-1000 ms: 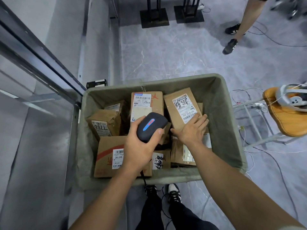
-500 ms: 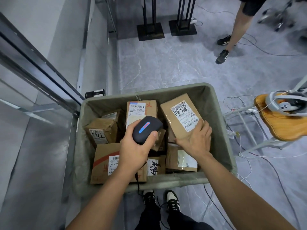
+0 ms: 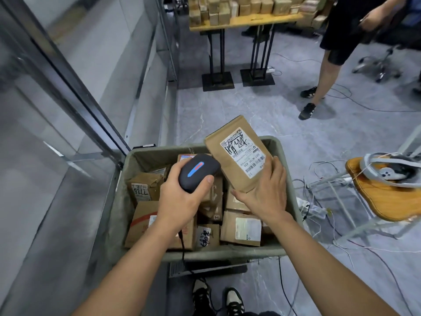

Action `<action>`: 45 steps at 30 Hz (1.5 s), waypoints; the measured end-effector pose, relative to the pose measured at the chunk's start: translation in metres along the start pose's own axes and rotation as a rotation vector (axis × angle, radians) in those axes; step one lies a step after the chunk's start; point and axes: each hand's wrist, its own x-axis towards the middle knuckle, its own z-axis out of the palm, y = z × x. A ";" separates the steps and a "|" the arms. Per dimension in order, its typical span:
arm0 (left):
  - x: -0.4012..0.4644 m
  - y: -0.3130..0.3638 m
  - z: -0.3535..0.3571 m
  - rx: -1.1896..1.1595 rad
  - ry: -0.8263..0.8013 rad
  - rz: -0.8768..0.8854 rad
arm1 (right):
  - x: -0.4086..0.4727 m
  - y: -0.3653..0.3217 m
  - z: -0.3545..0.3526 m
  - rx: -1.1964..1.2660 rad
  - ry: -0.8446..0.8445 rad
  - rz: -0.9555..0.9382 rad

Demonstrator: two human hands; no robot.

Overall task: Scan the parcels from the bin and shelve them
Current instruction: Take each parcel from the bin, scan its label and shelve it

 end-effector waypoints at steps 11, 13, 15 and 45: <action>-0.042 0.028 -0.040 0.186 0.103 0.092 | 0.015 -0.034 -0.030 0.022 -0.092 -0.384; -0.051 0.030 -0.051 0.215 0.116 0.116 | 0.013 -0.046 -0.032 0.015 -0.146 -0.468; -0.060 0.032 -0.064 0.232 0.121 0.125 | 0.010 -0.060 -0.034 -0.002 -0.188 -0.573; -0.323 0.062 -0.232 0.932 0.317 -0.068 | -0.130 -0.218 -0.058 -0.182 -0.616 -1.582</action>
